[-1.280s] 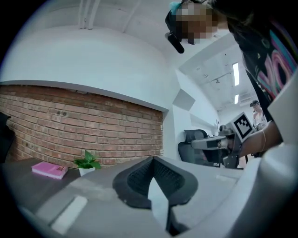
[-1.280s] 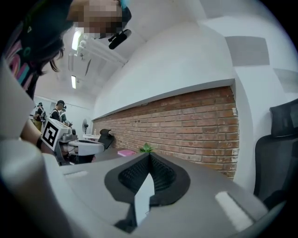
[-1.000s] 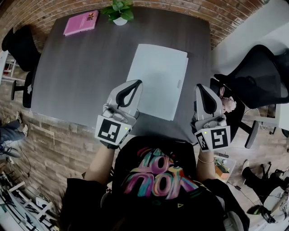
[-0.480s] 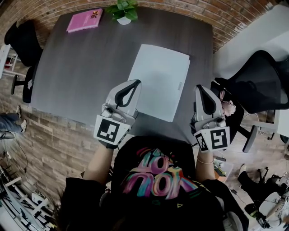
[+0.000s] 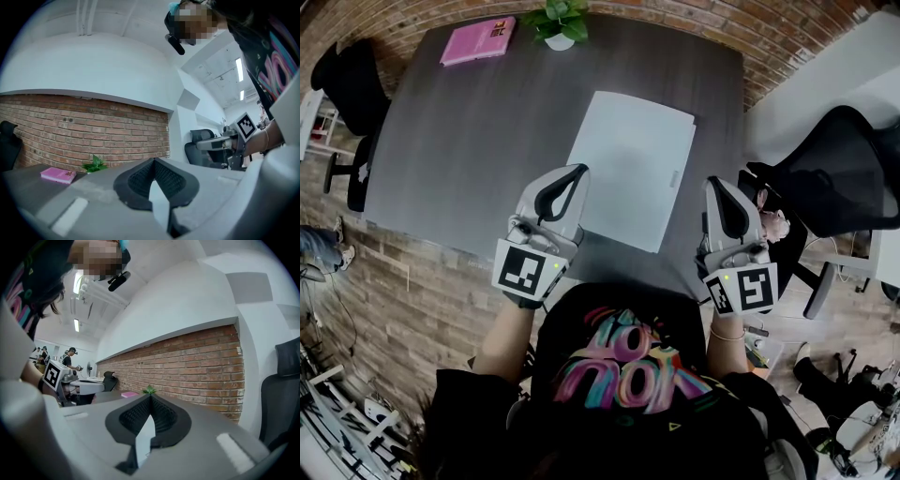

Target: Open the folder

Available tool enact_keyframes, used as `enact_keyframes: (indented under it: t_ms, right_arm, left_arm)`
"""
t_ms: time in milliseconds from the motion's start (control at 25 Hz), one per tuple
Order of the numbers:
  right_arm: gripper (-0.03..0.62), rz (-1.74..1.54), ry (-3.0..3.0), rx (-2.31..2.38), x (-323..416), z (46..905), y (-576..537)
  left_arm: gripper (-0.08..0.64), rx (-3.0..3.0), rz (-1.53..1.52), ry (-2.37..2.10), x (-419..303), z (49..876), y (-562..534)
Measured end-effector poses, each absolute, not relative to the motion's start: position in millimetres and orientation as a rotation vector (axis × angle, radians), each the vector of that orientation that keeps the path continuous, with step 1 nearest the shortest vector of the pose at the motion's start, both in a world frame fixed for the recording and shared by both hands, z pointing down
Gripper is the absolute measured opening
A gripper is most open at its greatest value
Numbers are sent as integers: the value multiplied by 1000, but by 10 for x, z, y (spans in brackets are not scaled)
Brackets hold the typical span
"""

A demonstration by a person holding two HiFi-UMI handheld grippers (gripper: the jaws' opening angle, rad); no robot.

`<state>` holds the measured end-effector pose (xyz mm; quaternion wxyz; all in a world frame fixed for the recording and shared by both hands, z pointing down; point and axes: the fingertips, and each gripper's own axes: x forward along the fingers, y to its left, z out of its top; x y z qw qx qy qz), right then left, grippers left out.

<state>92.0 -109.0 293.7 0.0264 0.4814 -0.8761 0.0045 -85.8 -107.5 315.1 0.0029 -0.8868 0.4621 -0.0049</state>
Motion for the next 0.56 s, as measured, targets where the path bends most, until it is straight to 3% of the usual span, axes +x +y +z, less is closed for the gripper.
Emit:
enact_keyframes:
  t_ms: [560]
  right_arm:
    - [-2,23,-2721,1463,862,2953,-993]
  left_arm:
    - [0,-2780,-22,1502,-936,3196,-931]
